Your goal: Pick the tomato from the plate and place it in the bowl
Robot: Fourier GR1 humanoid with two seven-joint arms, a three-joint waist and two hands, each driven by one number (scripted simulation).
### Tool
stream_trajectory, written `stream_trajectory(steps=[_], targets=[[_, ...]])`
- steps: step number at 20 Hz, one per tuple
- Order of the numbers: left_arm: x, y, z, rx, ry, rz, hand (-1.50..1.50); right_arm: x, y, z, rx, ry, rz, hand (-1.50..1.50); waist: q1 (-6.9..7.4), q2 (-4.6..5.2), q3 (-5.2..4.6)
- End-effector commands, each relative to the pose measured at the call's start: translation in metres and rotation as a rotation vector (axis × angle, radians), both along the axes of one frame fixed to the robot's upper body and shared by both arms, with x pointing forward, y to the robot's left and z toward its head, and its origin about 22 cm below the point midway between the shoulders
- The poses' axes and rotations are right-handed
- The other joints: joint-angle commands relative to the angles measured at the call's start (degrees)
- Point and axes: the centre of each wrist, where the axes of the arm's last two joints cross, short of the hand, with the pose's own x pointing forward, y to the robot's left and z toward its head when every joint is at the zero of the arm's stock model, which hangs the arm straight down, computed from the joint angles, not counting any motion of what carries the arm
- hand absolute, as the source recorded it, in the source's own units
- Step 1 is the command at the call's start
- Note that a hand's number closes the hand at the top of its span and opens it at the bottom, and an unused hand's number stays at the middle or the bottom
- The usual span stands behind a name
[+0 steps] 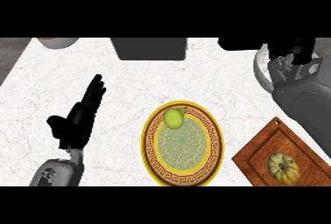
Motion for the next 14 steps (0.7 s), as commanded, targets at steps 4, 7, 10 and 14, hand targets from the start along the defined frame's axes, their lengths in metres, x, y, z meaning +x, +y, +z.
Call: stream_trajectory(steps=[4, 7, 10, 14], targets=[[0.009, 0.008, -0.007, -0.02, 0.004, 0.002, 0.0, 0.032, -0.038, 0.012, -0.017, 0.072, -0.081, 1.5, -0.11, 0.23, -0.01], [-0.009, -0.002, -0.005, 0.0, -0.013, -0.009, 0.0, 0.053, -0.066, -0.001, -0.132, 0.124, -0.213, 1.5, 0.68, 0.4, 0.0], [0.003, -0.005, -0.001, -0.024, 0.005, -0.013, 0.0, 0.059, -0.084, -0.029, -0.285, 0.201, -0.253, 1.5, 0.29, 0.5, -0.02], [0.008, -0.005, 0.005, 0.008, -0.002, -0.007, 0.0, 0.07, -0.124, -0.039, -0.286, 0.199, -0.311, 1.5, 0.53, 0.47, 0.03]])
